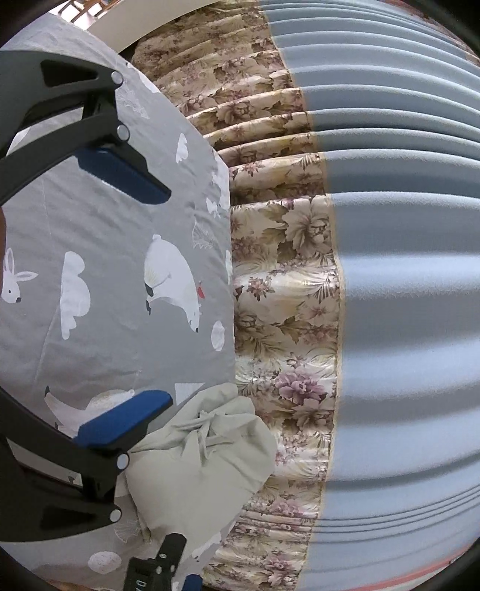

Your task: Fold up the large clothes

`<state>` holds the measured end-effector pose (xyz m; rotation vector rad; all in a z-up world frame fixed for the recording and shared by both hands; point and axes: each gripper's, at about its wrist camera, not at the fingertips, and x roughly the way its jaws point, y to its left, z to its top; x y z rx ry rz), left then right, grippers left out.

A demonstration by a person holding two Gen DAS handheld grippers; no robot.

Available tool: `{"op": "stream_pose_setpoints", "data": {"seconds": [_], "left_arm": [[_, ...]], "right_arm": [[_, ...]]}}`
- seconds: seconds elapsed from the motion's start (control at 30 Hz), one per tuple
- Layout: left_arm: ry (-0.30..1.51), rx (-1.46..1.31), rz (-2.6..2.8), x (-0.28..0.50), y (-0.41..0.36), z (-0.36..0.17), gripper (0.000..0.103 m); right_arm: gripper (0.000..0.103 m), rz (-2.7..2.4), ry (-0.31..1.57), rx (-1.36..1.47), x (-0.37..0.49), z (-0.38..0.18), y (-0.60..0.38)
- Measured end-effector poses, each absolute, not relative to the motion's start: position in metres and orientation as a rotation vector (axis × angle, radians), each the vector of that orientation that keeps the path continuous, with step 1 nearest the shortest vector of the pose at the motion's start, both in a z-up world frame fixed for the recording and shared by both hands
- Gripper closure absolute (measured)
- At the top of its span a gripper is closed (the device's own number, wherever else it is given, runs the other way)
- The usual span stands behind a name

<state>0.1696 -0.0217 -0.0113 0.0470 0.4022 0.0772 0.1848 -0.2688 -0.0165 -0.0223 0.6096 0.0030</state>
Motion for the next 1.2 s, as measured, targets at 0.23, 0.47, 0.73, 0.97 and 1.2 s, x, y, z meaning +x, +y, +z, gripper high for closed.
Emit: {"op": "stream_pose_setpoints", "data": {"seconds": [0.23,0.47,0.73,0.97,1.2], "left_arm": [[0.431,0.015,0.056,0.1723,-0.0167,-0.0130,0.002],[0.412,0.031,0.056,0.1688,-0.0205,-0.0125,0.002],[0.419,0.028,0.053,0.1688,-0.0203,-0.0122,0.002],[0.415,0.041,0.063,0.1691,-0.0230,-0.0118,0.002],[0.416,0.039,0.063,0.1694,-0.0226,-0.0115,0.002]], "right_arm": [[0.003,0.007,0.601,-0.024,0.1830,-0.0183,-0.2668],[0.003,0.009,0.577,-0.020,0.1791,-0.0179,-0.2663],[0.003,0.011,0.568,-0.025,0.1770,-0.0164,-0.2652],[0.003,0.015,0.569,-0.026,0.1769,-0.0165,-0.2660],[0.003,0.013,0.569,-0.025,0.1763,-0.0164,-0.2650]]}}
